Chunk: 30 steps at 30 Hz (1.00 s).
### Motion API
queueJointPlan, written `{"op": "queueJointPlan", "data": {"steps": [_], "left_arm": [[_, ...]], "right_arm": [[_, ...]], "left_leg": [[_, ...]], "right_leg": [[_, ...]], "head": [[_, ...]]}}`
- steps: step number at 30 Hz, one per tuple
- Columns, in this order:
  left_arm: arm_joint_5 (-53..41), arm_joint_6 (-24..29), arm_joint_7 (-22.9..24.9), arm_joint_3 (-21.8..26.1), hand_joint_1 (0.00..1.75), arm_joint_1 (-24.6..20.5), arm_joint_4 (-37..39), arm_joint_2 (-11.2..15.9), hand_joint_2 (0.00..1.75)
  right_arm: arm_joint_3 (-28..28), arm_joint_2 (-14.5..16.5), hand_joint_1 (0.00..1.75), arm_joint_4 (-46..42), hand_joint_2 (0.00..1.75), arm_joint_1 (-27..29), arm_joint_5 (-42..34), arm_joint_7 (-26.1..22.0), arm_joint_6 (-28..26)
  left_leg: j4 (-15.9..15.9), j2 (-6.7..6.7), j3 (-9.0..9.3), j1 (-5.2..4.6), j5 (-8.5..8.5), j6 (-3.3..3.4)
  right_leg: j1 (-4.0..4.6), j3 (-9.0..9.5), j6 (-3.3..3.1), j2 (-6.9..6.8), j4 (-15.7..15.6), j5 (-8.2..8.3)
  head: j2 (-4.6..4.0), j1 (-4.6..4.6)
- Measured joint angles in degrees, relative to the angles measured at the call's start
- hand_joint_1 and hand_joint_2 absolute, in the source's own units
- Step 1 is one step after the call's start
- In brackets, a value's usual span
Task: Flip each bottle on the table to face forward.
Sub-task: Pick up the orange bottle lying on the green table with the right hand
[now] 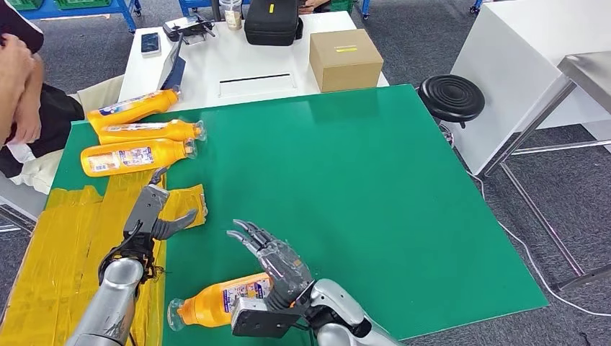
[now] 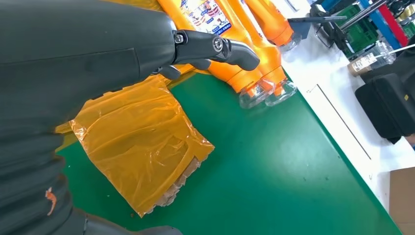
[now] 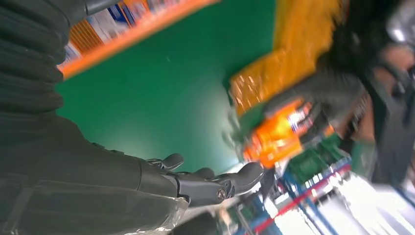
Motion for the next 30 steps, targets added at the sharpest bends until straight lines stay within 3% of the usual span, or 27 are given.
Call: {"op": "queueJointPlan", "data": {"steps": [16, 30], "left_arm": [[0.6, -0.7, 0.7, 0.2, 0.0, -0.5, 1.0, 0.1, 1.75], [0.8, -0.9, 0.7, 0.2, 0.0, -0.8, 1.7, 0.0, 1.75]], "right_arm": [[1.6, -2.7, 0.0, 6.7, 1.75, 0.0, 5.2, 6.4, 3.5], [2.0, -3.6, 0.0, 9.7, 1.75, -1.9, 5.0, 7.5, 4.7]], "left_leg": [[0.0, 0.0, -0.01, 0.0, 0.0, 0.0], [0.0, 0.01, 0.04, -0.01, 0.01, 0.01]], "right_leg": [[0.0, -0.01, 0.0, 0.0, 0.0, 0.0], [0.0, 0.03, 0.0, 0.0, 0.0, 0.01]], "head": [[0.0, -0.01], [0.0, -0.01]]}}
